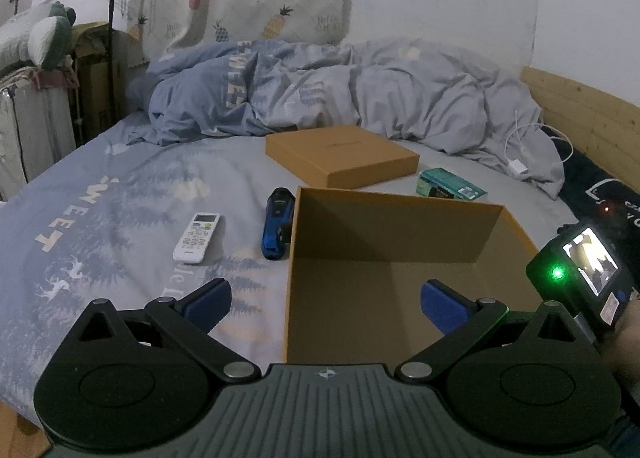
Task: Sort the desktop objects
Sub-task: 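Lower the mouse into the box and open the right tool, then raise the right tool up out of the cardboard box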
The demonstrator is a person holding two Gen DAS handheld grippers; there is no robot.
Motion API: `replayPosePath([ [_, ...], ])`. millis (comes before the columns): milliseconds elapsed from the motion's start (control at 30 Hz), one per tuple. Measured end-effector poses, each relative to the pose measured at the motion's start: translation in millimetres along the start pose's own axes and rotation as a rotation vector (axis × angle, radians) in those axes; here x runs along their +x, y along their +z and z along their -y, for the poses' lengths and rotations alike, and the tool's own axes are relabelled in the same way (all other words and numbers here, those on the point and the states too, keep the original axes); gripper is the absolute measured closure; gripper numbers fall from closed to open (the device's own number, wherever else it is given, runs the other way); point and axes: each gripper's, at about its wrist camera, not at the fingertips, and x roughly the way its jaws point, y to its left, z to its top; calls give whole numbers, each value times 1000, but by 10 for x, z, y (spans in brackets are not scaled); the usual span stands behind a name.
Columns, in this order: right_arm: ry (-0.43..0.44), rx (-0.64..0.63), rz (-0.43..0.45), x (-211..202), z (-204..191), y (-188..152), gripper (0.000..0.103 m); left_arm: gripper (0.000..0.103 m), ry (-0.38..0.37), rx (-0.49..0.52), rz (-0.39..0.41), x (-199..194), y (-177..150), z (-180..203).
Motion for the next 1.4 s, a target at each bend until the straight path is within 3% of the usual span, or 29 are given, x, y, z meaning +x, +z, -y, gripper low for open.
replayPosePath([
  [700, 39, 33, 132, -461, 86, -132, 36, 0, 22, 24, -28, 46, -24, 22],
  [733, 39, 33, 139, -482, 94, -133, 34, 0, 23, 24, -28, 42, -26, 21],
  [833, 23, 29, 165, -577, 86, -183, 15, 0, 23, 22, -29, 40, -26, 16],
  [1400, 46, 110, 327, -846, 207, -592, 8, 0, 25, 20, -23, 43, -51, 30],
])
